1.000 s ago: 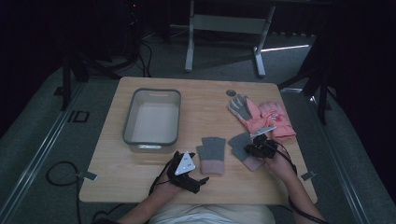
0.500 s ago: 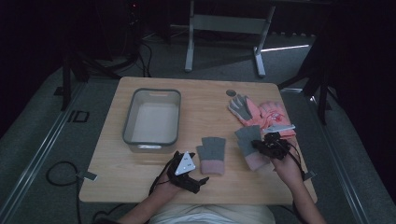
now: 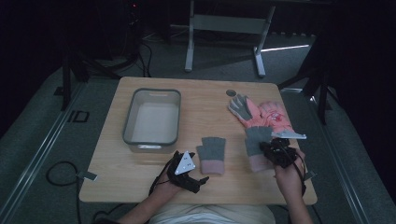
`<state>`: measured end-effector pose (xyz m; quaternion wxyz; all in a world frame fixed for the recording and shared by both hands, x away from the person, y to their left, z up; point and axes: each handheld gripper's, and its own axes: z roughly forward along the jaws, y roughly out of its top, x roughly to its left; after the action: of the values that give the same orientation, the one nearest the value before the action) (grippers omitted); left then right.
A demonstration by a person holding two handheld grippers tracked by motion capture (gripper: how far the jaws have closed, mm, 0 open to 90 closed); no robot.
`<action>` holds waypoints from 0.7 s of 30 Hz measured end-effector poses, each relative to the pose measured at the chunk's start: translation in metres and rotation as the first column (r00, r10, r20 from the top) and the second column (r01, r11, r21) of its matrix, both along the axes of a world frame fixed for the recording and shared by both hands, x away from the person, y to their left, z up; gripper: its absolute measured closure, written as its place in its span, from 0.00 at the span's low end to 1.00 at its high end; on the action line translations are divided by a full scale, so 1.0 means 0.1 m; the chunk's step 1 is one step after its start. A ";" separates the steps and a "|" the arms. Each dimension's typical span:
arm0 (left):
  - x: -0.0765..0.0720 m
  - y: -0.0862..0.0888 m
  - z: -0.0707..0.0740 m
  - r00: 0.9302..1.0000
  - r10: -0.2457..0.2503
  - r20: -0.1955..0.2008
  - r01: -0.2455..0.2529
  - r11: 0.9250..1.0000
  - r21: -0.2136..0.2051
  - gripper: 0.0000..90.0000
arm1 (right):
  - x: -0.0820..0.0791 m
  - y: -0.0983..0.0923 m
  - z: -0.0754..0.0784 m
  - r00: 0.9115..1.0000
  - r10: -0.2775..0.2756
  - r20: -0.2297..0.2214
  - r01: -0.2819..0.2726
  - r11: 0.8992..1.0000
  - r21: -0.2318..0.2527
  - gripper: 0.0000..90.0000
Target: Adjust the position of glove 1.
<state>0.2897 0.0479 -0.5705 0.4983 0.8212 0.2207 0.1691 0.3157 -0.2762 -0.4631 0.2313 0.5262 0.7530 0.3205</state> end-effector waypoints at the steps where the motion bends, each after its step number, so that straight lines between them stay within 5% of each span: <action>1: 0.00 0.00 0.00 1.000 0.001 0.000 -0.001 1.000 0.001 0.00 | 0.00 0.02 -0.06 1.000 -0.015 -0.005 0.015 1.000 -0.008 0.95; 10: 0.00 0.00 0.00 1.000 -0.002 0.002 0.002 1.000 0.000 0.00 | 0.09 -0.03 -0.51 0.988 -0.125 -0.087 0.130 0.990 0.052 0.95; 21: -0.01 0.00 0.00 1.000 -0.003 0.005 0.003 1.000 0.002 0.00 | 0.25 -0.10 -0.81 0.981 -0.137 -0.138 0.142 0.989 0.027 0.89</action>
<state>0.2892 0.0477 -0.5705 0.4981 0.8217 0.2181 0.1705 0.3405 -0.2859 -0.5438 0.1915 0.6025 0.7222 0.2805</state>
